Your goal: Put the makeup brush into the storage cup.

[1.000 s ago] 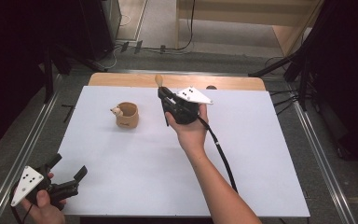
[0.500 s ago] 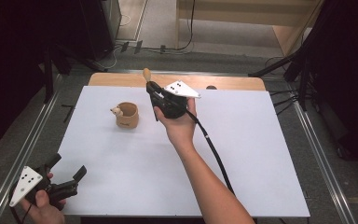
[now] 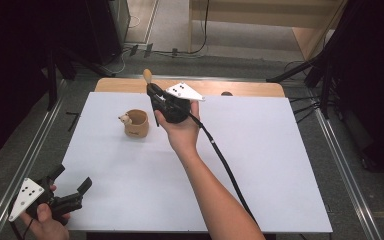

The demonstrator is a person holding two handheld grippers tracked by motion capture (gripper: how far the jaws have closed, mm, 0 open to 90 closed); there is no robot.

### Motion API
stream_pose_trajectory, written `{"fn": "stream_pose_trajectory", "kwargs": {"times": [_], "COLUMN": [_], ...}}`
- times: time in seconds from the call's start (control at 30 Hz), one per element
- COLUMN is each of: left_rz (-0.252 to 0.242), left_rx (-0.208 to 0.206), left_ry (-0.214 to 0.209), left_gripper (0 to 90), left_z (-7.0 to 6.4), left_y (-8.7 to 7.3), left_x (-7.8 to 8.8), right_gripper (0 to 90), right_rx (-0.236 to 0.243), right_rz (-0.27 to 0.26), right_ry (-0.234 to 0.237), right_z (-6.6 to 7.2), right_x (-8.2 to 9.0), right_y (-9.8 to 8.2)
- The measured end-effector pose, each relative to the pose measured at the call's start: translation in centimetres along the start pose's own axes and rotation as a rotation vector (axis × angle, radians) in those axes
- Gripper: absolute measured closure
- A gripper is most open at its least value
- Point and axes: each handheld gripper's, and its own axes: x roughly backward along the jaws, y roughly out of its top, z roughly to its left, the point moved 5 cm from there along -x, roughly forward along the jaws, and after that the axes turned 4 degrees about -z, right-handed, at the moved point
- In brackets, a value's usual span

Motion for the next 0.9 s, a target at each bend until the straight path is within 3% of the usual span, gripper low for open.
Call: {"fn": "stream_pose_trajectory", "kwargs": {"times": [0.9], "left_rz": [-0.009], "left_rx": [0.01], "left_ry": [0.0], "left_gripper": [0.0], "left_z": [0.2], "left_y": [0.1], "left_x": [0.2], "right_gripper": [80.0], "right_rx": [0.007], "right_rz": [-0.018], "right_ry": [0.026], "right_z": [1.6], "right_x": [-3.1], "right_y": [0.4]}}
